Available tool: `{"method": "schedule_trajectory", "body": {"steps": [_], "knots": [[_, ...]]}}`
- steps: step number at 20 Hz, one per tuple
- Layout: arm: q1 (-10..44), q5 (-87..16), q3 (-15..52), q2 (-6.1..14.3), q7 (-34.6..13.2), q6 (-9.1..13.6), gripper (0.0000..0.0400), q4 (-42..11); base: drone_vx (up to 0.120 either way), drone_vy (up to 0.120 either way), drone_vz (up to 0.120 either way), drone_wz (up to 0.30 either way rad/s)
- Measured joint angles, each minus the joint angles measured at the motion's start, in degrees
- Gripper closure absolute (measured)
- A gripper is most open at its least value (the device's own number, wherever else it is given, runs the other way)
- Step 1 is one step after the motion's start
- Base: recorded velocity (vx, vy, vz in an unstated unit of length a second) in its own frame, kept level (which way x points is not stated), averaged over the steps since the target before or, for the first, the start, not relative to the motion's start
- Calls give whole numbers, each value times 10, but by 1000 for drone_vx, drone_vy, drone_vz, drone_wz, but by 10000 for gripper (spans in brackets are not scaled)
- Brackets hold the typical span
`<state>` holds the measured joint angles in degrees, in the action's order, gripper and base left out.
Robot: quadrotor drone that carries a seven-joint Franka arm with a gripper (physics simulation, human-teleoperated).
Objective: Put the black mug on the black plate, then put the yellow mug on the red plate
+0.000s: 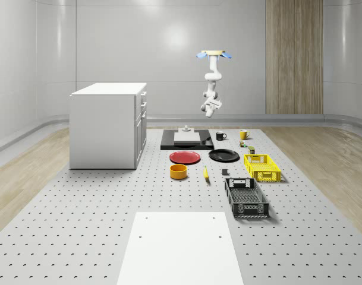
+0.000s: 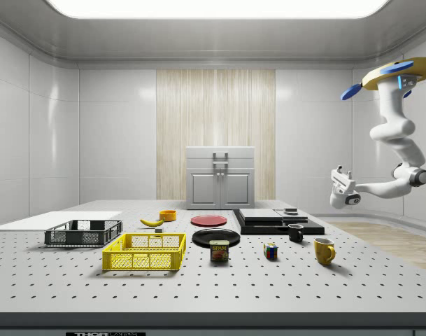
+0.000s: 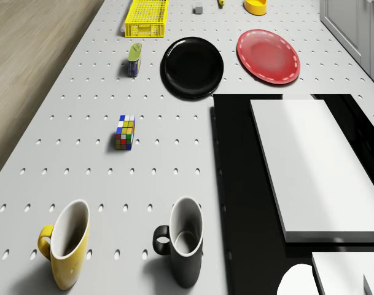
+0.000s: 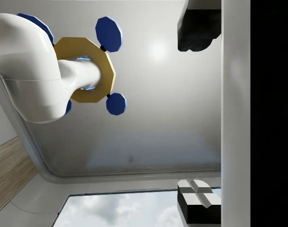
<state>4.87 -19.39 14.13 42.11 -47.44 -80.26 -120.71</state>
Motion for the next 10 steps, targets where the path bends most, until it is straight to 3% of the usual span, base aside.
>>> {"method": "schedule_trajectory", "body": {"steps": [5, 10], "knots": [[53, -222, 147, 20, -40, -11, 0, -85, 120, 0, -120, 0], [153, -540, 326, 59, -136, -9, 0, -262, 120, 0, -120, 0]]}}
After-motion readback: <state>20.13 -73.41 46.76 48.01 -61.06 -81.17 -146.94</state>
